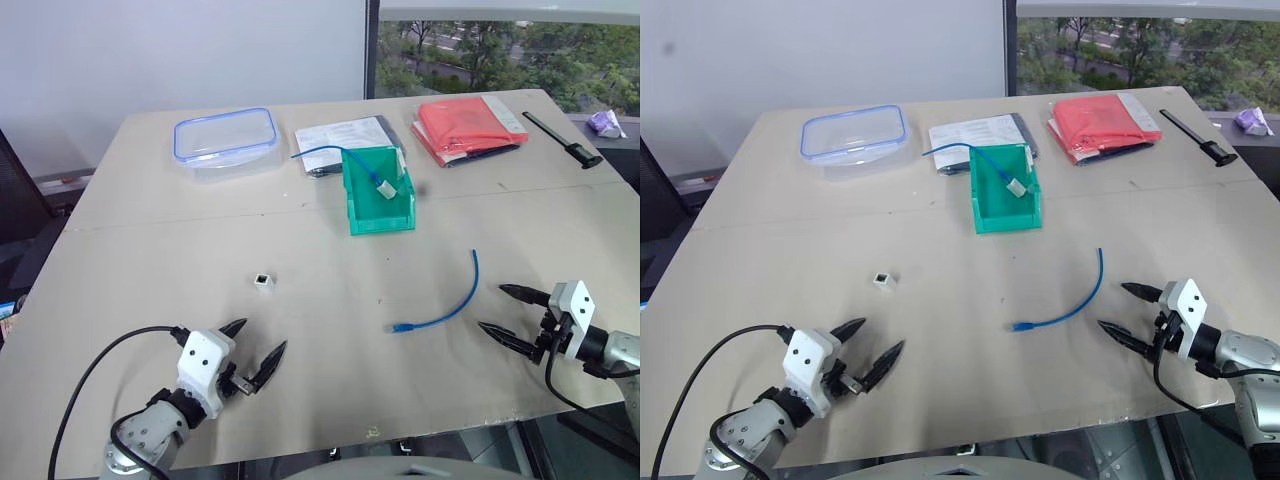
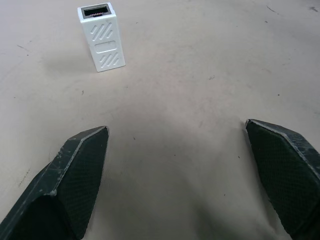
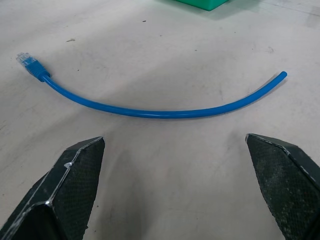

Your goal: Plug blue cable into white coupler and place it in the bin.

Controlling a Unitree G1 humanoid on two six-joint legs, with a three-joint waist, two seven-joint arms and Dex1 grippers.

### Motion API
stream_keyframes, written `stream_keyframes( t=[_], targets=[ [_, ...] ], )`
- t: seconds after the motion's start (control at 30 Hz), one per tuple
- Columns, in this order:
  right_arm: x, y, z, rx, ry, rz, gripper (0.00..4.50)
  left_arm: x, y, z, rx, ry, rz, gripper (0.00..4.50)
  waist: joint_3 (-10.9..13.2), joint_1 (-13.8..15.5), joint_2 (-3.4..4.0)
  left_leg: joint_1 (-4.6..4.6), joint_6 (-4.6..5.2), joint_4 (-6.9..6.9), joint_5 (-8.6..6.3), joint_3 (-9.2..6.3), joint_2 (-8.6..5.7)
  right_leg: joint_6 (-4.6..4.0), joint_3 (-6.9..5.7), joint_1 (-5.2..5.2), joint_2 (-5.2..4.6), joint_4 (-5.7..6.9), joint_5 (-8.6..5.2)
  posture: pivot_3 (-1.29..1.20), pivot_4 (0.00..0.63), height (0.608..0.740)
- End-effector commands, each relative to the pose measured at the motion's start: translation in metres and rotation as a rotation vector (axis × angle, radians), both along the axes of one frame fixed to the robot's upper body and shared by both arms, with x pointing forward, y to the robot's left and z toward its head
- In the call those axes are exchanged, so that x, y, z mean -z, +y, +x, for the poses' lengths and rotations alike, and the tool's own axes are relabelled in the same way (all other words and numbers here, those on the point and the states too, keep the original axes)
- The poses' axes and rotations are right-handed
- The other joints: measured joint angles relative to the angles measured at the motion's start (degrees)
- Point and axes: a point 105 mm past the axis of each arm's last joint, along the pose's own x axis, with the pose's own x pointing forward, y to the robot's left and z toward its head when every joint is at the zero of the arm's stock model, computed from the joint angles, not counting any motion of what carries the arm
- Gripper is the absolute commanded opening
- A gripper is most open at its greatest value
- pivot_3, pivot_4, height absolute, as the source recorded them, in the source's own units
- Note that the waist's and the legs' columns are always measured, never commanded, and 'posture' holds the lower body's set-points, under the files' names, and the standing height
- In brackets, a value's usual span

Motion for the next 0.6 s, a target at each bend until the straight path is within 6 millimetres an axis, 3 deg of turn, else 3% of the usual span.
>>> stream_keyframes(
  t=[0.03, 0.23, 0.6],
  targets=[
    [-0.008, -0.011, 0.000, -0.033, -0.037, -0.047, 4.45, 0.010, -0.014, -0.015, 0.057, 0.068, -0.016, 4.50, 0.0, 0.0, -0.01, 0.00, 0.00, 0.00, 0.00, 0.00, 0.00, 0.00, 0.00, 0.00, 0.00, 0.00, 0.00, 0.00, 0.150, 0.736],
    [-0.005, -0.026, -0.004, -0.059, -0.016, -0.088, 4.45, 0.007, -0.022, -0.022, 0.054, 0.070, -0.026, 4.50, 0.1, 0.1, -0.19, -0.02, 0.14, 0.00, -0.08, 0.06, -0.02, 0.00, -0.01, 0.02, -0.07, -0.13, 0.00, 0.00, 0.150, 0.736],
    [-0.011, -0.022, -0.012, -0.078, -0.018, -0.077, 4.45, 0.007, -0.023, -0.019, 0.128, 0.081, -0.020, 4.50, 0.2, 0.3, -0.20, -0.05, 0.12, 0.02, -0.09, 0.08, -0.02, 0.01, -0.02, 0.02, -0.09, -0.13, 0.00, 0.00, 0.150, 0.736]
  ],
)
